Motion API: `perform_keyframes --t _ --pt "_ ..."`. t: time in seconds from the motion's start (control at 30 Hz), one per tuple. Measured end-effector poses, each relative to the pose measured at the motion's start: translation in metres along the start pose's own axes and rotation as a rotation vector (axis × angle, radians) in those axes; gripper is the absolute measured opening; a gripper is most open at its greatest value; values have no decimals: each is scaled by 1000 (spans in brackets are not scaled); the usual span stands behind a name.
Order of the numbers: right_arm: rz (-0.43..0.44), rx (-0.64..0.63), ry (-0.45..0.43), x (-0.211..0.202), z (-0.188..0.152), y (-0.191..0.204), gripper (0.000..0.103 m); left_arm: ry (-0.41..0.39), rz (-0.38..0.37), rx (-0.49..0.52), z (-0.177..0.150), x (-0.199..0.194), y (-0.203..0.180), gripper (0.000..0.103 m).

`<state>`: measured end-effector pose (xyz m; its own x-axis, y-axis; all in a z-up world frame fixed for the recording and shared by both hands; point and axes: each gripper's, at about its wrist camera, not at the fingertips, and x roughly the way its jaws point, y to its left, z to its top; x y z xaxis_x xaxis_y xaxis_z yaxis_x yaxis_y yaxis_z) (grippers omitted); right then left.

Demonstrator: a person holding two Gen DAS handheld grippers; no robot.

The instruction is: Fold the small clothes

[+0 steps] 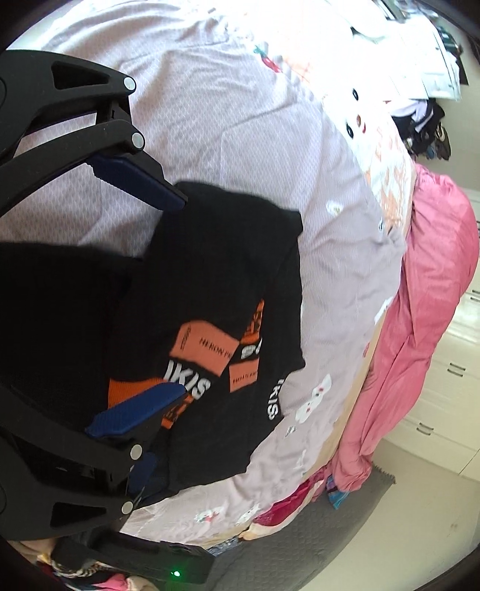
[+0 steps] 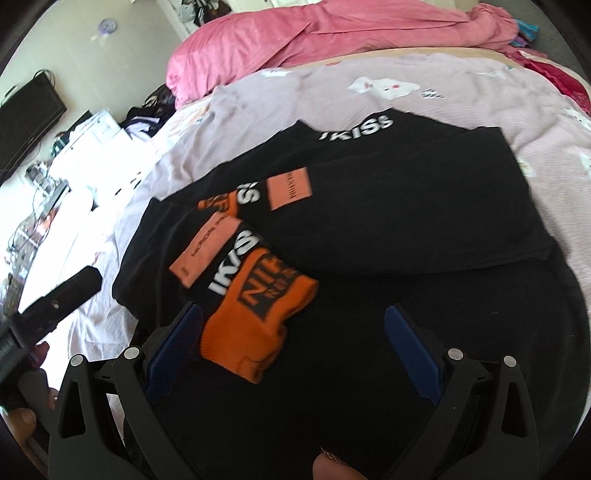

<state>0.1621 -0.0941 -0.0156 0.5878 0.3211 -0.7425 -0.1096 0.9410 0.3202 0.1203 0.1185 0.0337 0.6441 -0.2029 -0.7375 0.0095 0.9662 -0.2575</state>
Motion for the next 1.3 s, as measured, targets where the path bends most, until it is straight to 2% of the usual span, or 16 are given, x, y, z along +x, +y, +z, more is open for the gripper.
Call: perform_keyframes --t 0.13,0.2,0.27,0.3,0.37,0.4,0.47,0.57,0.8,0.97,1.17,1.3 --pt "9 -9 5 11 -2 8 98 2 14 -36 -1 -3 16 88" --pt "12 -1 13 17 -2 10 90 10 30 -48 0 -3 23 88" --pt "25 10 31 22 -3 10 77 8 35 -62 -1 -3 29 88" --pt "31 15 32 24 -3 11 75 9 36 -72 -2 -3 32 88" --pt "33 8 23 25 -3 13 59 8 30 -90 -2 -5 37 88" --pt "27 -2 15 25 -2 15 55 5 31 -95 -3 -6 39 88" --pt "30 -12 3 25 -1 18 33 1 36 -103 -3 -8 41 88" --pt "30 -25 -29 21 2 22 11 -2 38 -113 -3 -10 44 88" --pt "59 -137 -145 -10 29 43 9 -11 47 -129 -4 -15 46 88" --pt "32 -183 -227 -32 52 44 8 -18 50 -136 -5 -18 46 88" --pt "20 -165 -274 -48 76 17 7 -30 56 -139 -7 -20 43 88" --pt "-43 -148 -298 -55 84 -10 7 -22 55 -143 -8 -17 41 88"
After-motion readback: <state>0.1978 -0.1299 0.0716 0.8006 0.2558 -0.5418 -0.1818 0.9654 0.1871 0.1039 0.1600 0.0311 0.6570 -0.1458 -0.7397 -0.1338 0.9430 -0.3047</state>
